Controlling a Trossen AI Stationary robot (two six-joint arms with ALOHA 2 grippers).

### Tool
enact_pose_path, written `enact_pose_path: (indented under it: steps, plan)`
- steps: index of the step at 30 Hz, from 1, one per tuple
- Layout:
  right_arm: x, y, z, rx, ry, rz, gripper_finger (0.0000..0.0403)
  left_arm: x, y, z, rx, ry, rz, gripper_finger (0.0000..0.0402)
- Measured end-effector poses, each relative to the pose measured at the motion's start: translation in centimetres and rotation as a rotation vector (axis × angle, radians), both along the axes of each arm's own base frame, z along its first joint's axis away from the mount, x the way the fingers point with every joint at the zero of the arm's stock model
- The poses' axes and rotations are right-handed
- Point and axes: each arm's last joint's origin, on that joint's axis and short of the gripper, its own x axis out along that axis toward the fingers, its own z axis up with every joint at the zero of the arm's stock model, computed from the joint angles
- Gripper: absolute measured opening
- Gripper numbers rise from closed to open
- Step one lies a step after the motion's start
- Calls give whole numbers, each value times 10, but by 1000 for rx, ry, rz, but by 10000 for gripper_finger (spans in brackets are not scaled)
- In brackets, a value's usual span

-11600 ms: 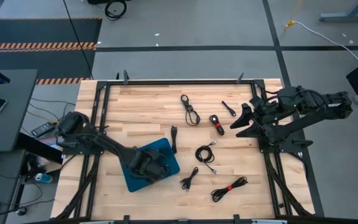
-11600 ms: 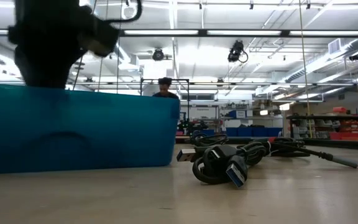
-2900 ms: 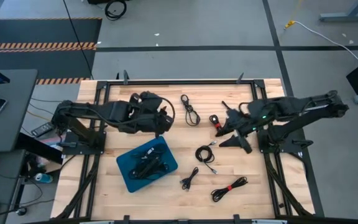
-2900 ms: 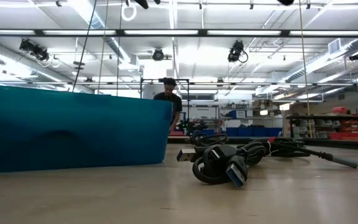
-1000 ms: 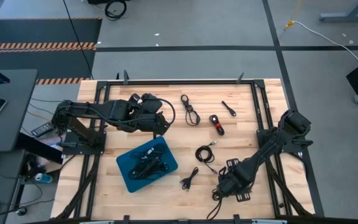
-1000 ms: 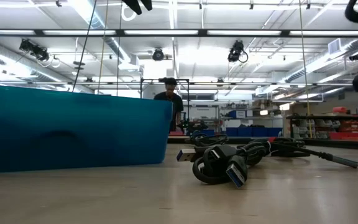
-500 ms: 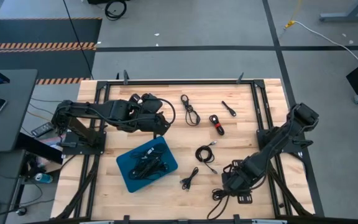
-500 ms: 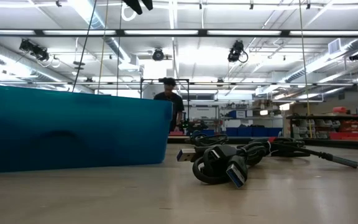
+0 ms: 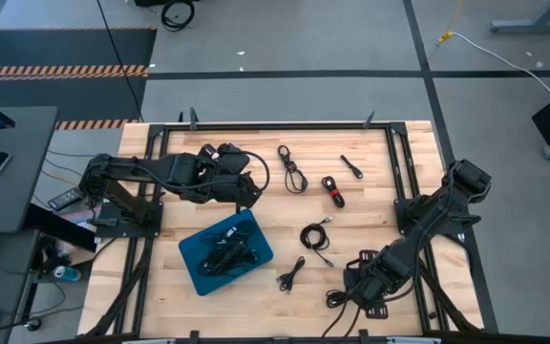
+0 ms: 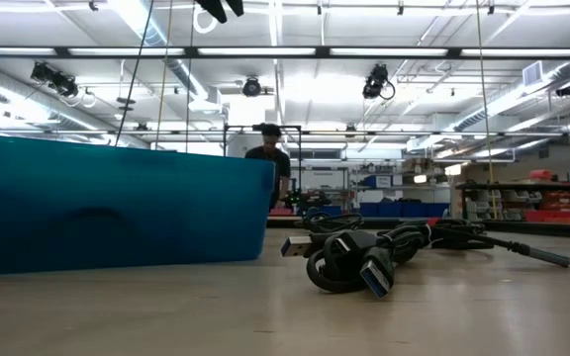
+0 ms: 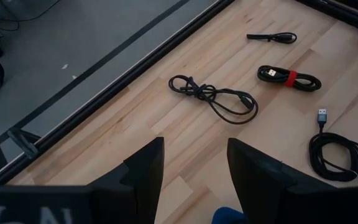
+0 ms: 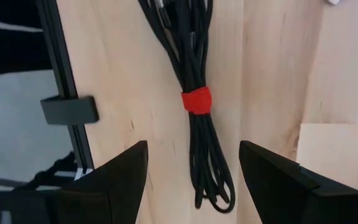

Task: Pick and place USB-C Cables
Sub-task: Put the black charger cable into the blue bin

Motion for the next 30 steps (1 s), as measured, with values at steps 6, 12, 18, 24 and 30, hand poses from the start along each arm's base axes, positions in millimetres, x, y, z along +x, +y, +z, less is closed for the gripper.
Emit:
enact_pose_path:
  steps: [6, 12, 18, 24, 30]
  plan:
    - [-5, -4, -21, 16, 10, -32, 258, 0, 0, 0, -2, 0, -1, 183]
    - [-12, -11, -34, -9, 38, -33, 258, 0, -1, 0, -29, 3, -14, 183]
    - [-15, -14, -47, 13, 16, -28, 258, 1, -1, 0, -30, 0, -15, 183]
    - [-18, -17, -60, 38, -3, -50, 258, 1, -1, 0, -29, 0, -15, 183]
    - [-21, -21, -64, 31, -3, -48, 250, 1, -1, 0, -30, 1, -15, 183]
